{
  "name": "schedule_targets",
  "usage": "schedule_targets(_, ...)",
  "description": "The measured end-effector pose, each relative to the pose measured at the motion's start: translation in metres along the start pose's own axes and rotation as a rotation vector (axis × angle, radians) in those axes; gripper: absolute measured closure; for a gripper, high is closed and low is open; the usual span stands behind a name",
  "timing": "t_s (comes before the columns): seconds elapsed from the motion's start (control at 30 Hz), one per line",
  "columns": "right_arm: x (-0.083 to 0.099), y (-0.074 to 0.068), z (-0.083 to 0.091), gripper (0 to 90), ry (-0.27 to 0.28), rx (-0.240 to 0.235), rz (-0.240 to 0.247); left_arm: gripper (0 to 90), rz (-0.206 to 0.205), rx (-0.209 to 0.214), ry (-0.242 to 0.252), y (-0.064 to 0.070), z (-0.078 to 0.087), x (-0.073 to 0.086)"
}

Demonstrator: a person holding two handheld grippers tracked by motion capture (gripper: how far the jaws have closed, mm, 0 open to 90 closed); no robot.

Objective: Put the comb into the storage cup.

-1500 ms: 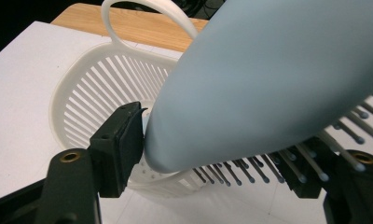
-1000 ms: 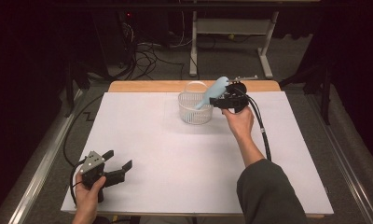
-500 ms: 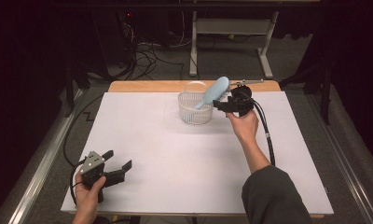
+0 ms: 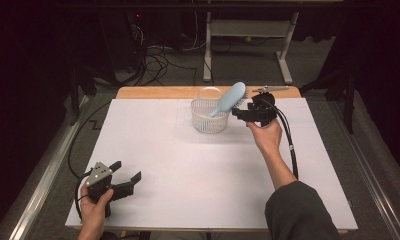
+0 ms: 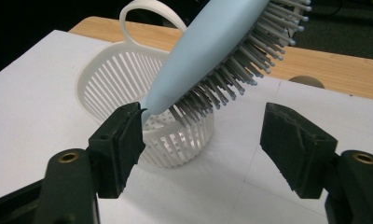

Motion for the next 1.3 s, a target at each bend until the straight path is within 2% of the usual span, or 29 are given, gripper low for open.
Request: schedule_targets(1.3, 0.012, 0.013, 0.034, 31.2, 0.043, -0.019, 0.022, 15.3, 0.004, -0.006, -0.001, 0.000, 0.000, 0.000)
Point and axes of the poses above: each handheld gripper's, and its own axes: z roughly backward along the jaws, x roughly out of its underside, y roughly to its right, the point moved 2 cm from there along -z, roughly forward along the jaws, and after that the axes turned 4 degrees about -z, right-handed, at the moved point
